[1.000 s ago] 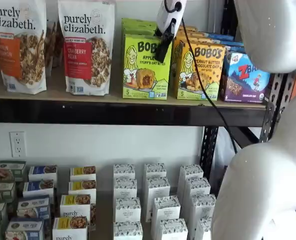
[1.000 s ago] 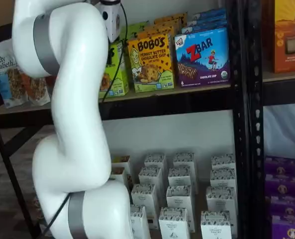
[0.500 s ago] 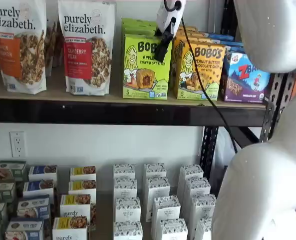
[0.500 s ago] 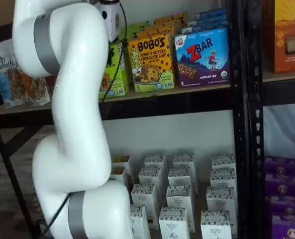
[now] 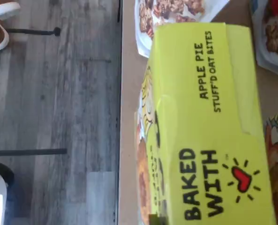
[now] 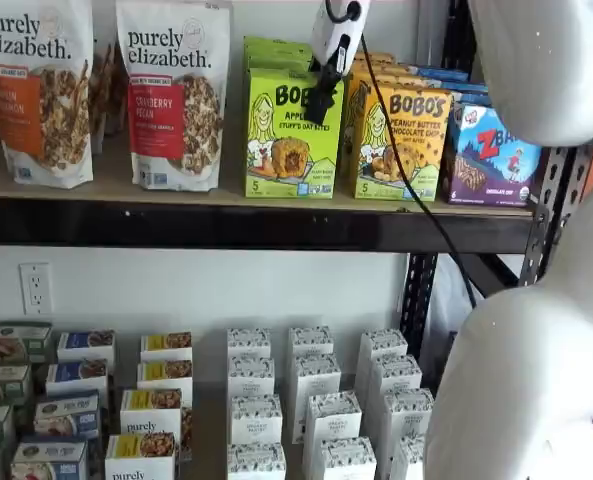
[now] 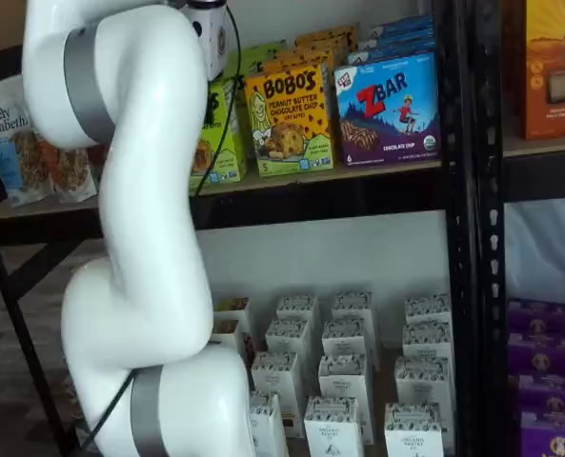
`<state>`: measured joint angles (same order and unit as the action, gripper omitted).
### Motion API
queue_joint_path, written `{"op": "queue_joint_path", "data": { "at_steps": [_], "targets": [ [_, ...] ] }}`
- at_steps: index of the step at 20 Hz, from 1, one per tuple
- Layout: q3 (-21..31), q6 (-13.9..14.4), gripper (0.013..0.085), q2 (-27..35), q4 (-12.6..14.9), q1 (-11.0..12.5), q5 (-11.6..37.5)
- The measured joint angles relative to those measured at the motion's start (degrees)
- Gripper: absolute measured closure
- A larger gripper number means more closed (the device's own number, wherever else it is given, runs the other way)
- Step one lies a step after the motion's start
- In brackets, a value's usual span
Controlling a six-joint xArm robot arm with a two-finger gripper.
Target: Pick the green box on the top shelf, the fourth from the left
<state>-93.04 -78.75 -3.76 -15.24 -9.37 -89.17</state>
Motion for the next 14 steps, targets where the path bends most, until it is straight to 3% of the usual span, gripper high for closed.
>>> {"op": "queue_joint_path", "data": {
  "at_steps": [14],
  "targets": [
    [1.24,0.27,0.0570,-0.89,-0.41,-0.31,1.47]
  ]
}}
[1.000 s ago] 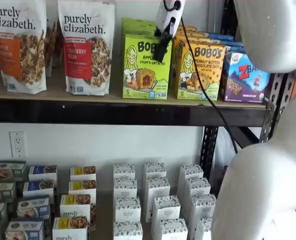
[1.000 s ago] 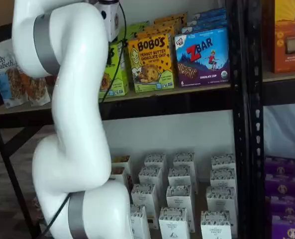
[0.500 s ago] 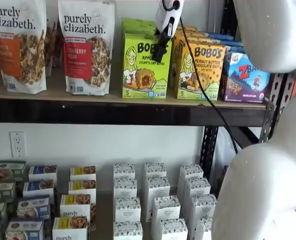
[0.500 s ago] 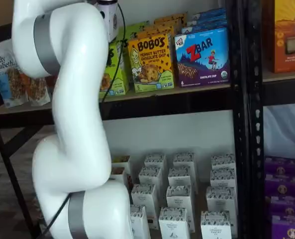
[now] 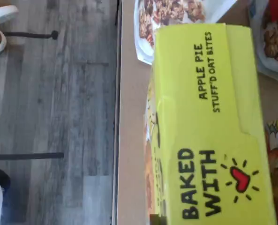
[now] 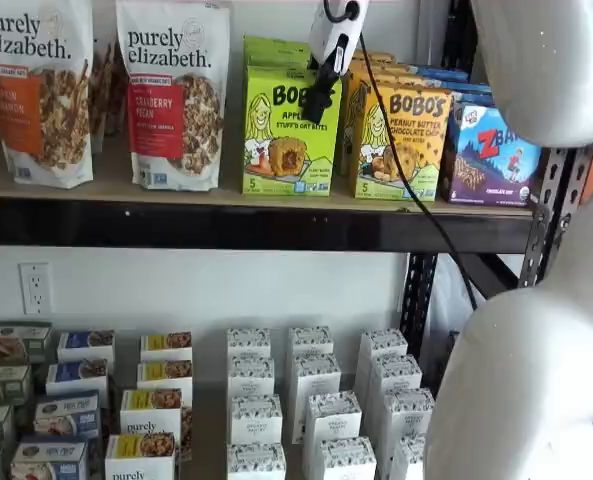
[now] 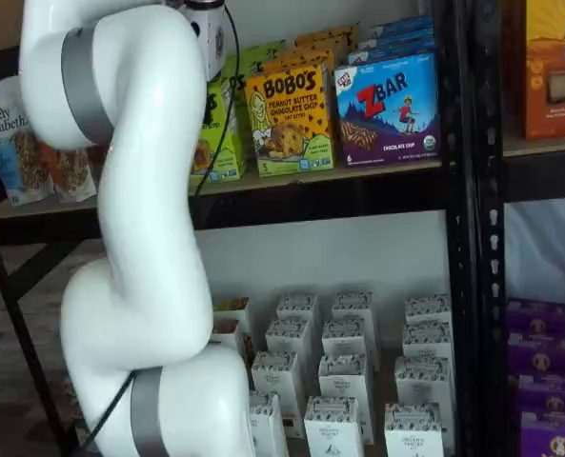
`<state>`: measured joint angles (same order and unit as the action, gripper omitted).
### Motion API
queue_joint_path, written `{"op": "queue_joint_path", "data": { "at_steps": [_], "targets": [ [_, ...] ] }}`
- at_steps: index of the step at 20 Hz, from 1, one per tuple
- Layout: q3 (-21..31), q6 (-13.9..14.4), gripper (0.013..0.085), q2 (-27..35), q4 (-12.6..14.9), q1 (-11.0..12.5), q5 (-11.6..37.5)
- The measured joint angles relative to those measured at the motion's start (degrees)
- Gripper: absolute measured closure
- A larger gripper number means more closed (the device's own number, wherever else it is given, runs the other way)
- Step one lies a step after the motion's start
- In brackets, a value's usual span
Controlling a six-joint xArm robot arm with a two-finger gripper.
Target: Pick the green box on the top shelf, the fourth from the left
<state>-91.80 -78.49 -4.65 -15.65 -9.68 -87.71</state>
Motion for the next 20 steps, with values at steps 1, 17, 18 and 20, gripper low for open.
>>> {"op": "queue_joint_path", "data": {
  "at_steps": [1,17,18,20],
  "targets": [
    [0.12,-0.03,0.0570,-0.09,-0.02,0.03,0.14],
    [-3.62,-0.39,0.0690,1.46,-0.17,0.97,-5.81],
    [-4.07,-0.33,0.0690,1.59,-0.14,0.99,-6.68],
    [-4.33,-0.24,0.0690,1.47,0.08,0.98,-7.69]
  ]
}}
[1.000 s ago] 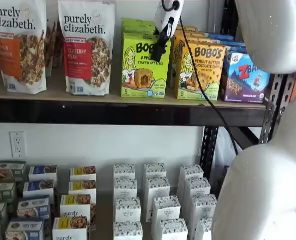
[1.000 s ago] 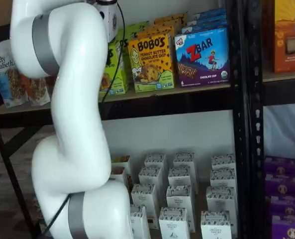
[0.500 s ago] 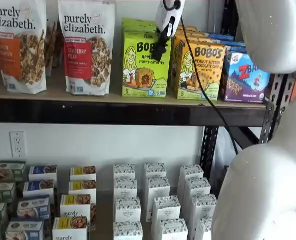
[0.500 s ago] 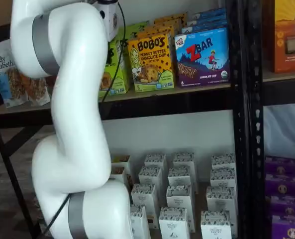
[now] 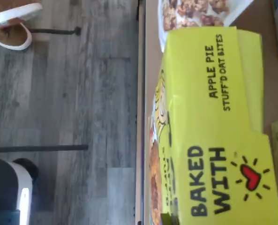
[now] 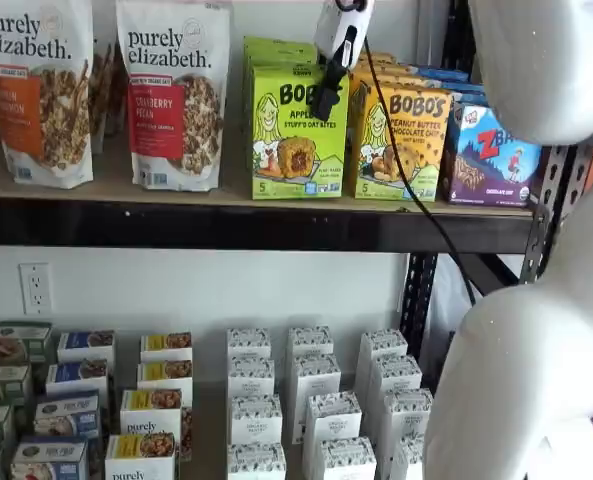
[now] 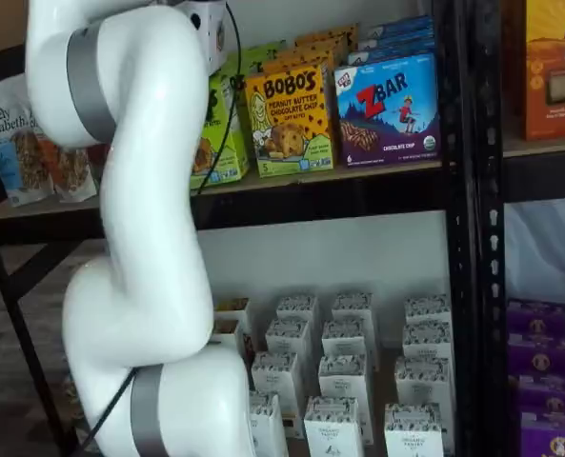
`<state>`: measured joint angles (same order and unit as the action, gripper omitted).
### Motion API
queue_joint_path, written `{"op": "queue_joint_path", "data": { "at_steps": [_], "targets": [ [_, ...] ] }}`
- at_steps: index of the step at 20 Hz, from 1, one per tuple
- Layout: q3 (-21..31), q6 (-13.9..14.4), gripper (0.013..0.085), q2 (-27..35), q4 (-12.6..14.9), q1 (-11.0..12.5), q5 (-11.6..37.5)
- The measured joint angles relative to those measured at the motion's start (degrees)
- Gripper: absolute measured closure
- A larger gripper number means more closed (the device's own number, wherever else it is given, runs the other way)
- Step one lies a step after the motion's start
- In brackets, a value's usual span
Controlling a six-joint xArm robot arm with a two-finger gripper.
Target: Pick the green box on the top shelf, the fourth from the left
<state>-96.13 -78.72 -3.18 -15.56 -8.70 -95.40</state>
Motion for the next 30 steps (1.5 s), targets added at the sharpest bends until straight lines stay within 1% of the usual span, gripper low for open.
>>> {"op": "queue_joint_path", "data": {
  "at_steps": [8,15,24,28,30],
  "targets": [
    [0.64,0.02,0.0690,-1.81,-0.01,0.30,-3.41],
    [2.55,-0.23,0.0690,-4.69,0.26,0.80,-5.06],
    [6.42,-1.13,0.0690,-9.56,0.13,2.03,-6.86],
    [7.26,-1.67,0.0690,-11.17,-0.82,3.01,-8.18],
    [7.66,-1.82,0.0690,-11.95,-0.82,3.26,-8.86]
  ]
}}
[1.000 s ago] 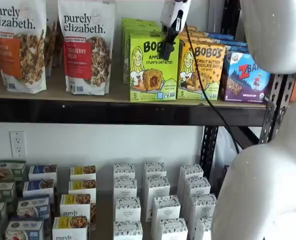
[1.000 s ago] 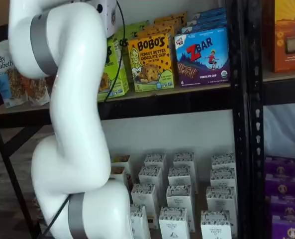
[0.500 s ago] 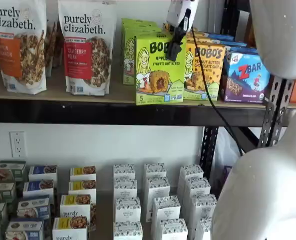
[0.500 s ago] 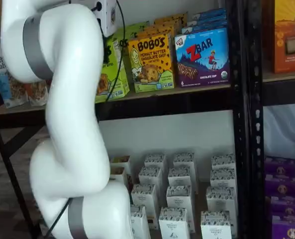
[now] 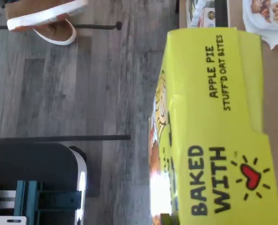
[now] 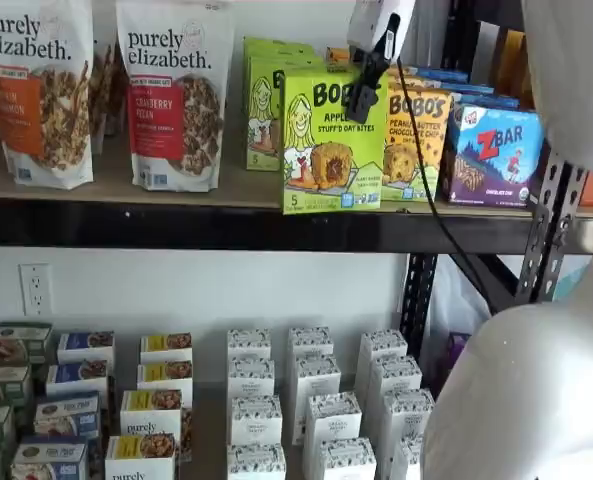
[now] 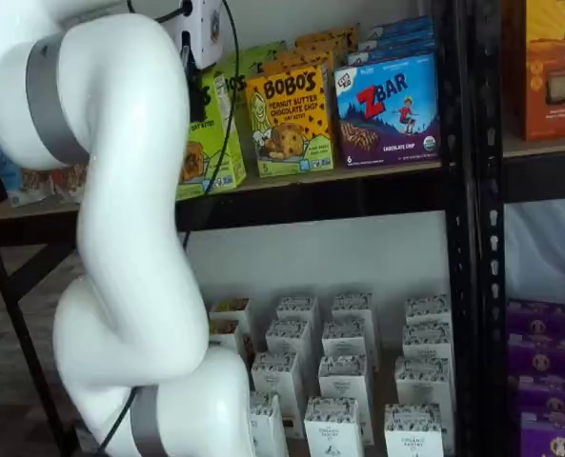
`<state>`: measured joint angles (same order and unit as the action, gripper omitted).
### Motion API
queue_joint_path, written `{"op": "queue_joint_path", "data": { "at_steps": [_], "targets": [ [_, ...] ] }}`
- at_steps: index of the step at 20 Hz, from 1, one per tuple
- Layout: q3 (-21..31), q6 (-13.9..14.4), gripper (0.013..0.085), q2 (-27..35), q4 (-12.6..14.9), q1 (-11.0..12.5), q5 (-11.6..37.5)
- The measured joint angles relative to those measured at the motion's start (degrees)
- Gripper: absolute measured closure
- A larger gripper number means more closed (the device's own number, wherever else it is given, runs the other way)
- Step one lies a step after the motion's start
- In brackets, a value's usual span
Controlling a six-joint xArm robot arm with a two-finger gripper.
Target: Pick the green box on the top shelf, the fourth from the left
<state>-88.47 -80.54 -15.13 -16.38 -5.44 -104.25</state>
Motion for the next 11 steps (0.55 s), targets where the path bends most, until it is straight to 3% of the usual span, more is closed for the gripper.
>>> {"op": "queue_joint_path", "data": {
  "at_steps": [11],
  "targets": [
    [5.71,-1.07,0.0690,-5.42,0.52,0.94,0.04]
  ]
}}
